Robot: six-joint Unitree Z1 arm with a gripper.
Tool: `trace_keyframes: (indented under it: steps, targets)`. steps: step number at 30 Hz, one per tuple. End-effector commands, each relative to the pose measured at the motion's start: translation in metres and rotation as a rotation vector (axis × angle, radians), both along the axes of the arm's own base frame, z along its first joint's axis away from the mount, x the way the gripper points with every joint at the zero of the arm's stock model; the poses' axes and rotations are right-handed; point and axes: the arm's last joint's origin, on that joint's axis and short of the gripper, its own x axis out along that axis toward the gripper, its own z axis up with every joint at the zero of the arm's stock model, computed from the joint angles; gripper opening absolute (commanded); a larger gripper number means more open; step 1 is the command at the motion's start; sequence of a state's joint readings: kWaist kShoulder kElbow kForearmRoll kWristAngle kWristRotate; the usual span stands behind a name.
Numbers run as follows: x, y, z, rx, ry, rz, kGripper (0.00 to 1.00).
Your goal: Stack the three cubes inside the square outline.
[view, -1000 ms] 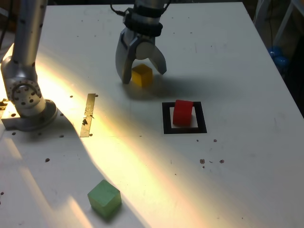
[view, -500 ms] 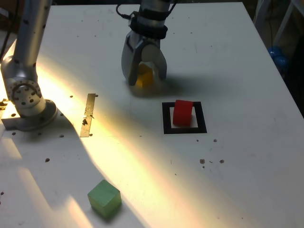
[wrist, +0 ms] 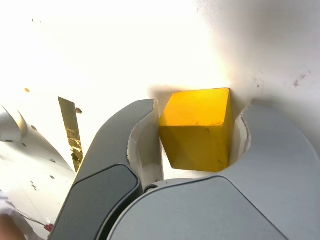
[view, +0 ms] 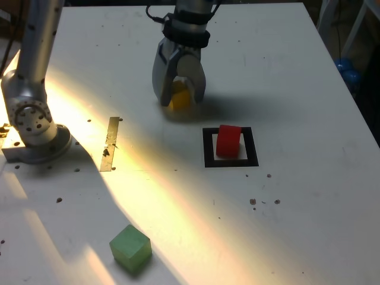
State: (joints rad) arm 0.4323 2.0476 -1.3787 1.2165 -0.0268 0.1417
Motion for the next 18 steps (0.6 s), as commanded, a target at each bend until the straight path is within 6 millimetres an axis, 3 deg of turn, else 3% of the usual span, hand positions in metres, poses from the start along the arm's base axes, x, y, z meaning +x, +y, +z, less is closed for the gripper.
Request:
trace_keyframes:
  steps: [1,12,18]
  targets:
    - [0.003,-0.012,0.016,0.021,-0.030,-0.044,0.31]
    - [0.042,-0.088,0.068,0.061,-0.116,-0.292,0.31]
    - [0.060,-0.131,0.078,0.066,-0.129,-0.405,0.31]
